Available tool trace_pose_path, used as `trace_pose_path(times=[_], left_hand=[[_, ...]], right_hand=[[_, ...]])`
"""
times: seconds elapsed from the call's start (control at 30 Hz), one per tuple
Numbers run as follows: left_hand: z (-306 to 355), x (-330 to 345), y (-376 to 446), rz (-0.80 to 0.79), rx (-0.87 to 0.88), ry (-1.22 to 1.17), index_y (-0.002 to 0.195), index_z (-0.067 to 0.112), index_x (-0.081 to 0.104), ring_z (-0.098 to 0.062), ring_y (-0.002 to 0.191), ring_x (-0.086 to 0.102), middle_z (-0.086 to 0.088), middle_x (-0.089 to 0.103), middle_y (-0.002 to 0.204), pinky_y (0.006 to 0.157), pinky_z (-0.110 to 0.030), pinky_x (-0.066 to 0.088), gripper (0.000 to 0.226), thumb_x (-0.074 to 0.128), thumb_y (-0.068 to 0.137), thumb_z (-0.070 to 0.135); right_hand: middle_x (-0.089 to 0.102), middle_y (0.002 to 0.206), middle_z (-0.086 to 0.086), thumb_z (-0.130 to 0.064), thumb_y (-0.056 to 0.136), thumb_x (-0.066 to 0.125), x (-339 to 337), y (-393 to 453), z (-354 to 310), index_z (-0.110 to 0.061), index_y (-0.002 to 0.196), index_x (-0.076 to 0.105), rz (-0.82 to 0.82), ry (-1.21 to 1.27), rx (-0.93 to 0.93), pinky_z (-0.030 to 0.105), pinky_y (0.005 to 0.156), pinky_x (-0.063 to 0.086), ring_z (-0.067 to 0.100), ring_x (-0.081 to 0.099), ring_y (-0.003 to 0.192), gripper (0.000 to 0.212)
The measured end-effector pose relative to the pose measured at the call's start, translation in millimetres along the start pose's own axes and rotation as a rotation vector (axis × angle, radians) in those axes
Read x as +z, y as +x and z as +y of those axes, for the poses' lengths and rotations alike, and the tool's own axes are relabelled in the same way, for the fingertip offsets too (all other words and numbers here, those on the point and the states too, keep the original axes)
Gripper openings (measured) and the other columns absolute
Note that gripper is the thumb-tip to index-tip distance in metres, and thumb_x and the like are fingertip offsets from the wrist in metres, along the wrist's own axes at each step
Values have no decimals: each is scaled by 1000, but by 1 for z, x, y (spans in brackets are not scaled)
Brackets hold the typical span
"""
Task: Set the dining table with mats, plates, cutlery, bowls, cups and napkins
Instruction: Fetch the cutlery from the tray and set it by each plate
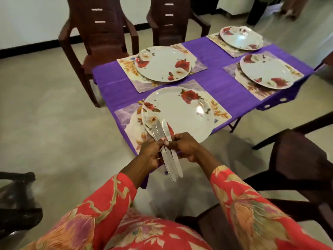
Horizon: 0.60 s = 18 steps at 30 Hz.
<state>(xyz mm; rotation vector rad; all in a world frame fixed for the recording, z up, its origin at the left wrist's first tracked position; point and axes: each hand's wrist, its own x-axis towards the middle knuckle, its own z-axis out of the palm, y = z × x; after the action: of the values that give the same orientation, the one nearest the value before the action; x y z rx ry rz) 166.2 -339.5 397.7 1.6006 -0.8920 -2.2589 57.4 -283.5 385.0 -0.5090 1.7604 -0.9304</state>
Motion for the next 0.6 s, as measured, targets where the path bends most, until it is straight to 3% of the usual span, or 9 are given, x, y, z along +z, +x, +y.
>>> trace_pose_path(times=[0.13,0.27,0.37,0.5,0.6], left_hand=[[-1,23,-3,-6,-7,-14,94,9,62,-23,61,62,-9,64,74,37,-26,50,7,55,94,9],[7,41,1,-2,15,0,111,5,58,-22,45,62,-10,60,74,31,-26,47,17,52,95,5],[15,52,14,-1,37,33,121,9,57,-22,54,63,-9,62,76,33,-25,47,28,52,94,3],[24,68,43,26,63,95,115,9,62,-22,71,62,-7,66,83,52,-29,49,24,59,90,8],[37,83,65,17,58,83,109,9,64,-23,72,63,-8,67,84,54,-30,49,19,60,90,10]], right_hand=[[65,77,8,-6,88,59,-23,-4,3,1,103,65,6,62,30,30,60,54,17,61,62,18],[65,80,11,2,88,51,-41,2,0,1,101,65,-32,122,25,33,65,55,20,63,68,20],[67,84,11,6,88,48,-55,10,-3,-1,100,65,-67,151,9,33,65,56,22,65,75,22],[67,90,13,7,89,49,-74,29,-8,-2,103,66,-78,164,4,37,73,57,26,65,84,24],[67,89,10,5,89,52,-91,50,-19,-2,106,65,-92,172,24,35,72,57,23,65,83,22]])
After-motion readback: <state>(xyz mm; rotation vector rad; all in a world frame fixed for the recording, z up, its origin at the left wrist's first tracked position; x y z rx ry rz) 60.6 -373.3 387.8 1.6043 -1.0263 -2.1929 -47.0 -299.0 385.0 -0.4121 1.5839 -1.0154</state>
